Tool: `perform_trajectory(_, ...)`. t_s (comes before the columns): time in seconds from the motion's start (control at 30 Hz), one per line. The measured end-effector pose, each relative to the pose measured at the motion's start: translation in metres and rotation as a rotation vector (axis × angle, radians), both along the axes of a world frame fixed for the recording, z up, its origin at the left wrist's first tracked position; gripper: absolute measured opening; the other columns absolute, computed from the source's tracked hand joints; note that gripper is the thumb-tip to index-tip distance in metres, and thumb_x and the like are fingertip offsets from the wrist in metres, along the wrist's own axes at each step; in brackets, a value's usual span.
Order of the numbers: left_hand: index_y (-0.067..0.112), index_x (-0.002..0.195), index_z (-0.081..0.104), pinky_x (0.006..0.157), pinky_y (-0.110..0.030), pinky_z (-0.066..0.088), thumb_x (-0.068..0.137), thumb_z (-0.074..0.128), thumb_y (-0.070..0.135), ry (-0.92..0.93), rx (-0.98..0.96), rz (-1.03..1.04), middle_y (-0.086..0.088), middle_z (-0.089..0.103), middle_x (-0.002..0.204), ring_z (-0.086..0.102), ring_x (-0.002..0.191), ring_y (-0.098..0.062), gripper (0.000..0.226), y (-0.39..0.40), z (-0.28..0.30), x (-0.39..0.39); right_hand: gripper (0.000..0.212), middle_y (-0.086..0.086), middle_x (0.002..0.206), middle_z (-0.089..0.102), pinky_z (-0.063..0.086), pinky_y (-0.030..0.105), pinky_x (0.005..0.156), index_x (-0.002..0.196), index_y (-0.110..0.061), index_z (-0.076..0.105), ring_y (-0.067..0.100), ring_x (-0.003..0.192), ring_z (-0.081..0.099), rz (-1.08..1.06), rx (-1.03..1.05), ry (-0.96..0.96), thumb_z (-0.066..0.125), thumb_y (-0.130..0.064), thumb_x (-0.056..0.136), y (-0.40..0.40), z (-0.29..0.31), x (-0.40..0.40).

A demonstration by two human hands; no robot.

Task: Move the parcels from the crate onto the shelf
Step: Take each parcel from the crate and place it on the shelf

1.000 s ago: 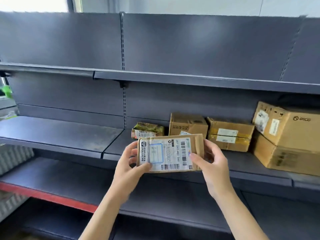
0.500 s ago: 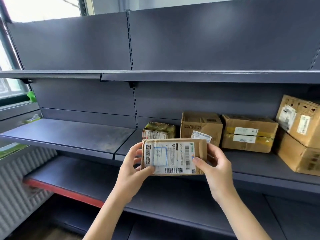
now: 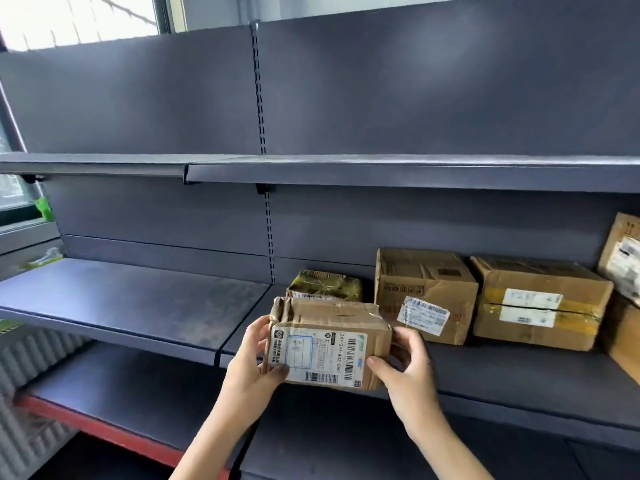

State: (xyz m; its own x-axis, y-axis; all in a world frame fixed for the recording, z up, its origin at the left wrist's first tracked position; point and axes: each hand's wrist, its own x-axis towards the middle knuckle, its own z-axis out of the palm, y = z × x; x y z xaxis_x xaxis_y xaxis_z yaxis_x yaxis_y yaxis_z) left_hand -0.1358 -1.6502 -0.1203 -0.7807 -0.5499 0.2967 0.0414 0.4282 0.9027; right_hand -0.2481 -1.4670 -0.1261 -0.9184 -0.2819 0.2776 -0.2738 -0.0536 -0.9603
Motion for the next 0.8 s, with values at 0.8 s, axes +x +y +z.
perform_trajectory(0.8, 0.013, 0.133, 0.038, 0.071, -0.024, 0.038, 0.077, 0.056, -0.005, -0.088, -0.156, -0.193, -0.009, 0.065, 0.116, 0.062, 0.098, -0.030, 0.062, -0.180, -0.008, -0.244, 0.052, 0.010, 0.121, 0.058, 0.045, 0.030, 0.088, 0.126, -0.011, 0.044, 0.025, 0.109, 0.056, -0.453, 0.430, -0.034, 0.067, -0.006, 0.080, -0.187, 0.011, -0.179)
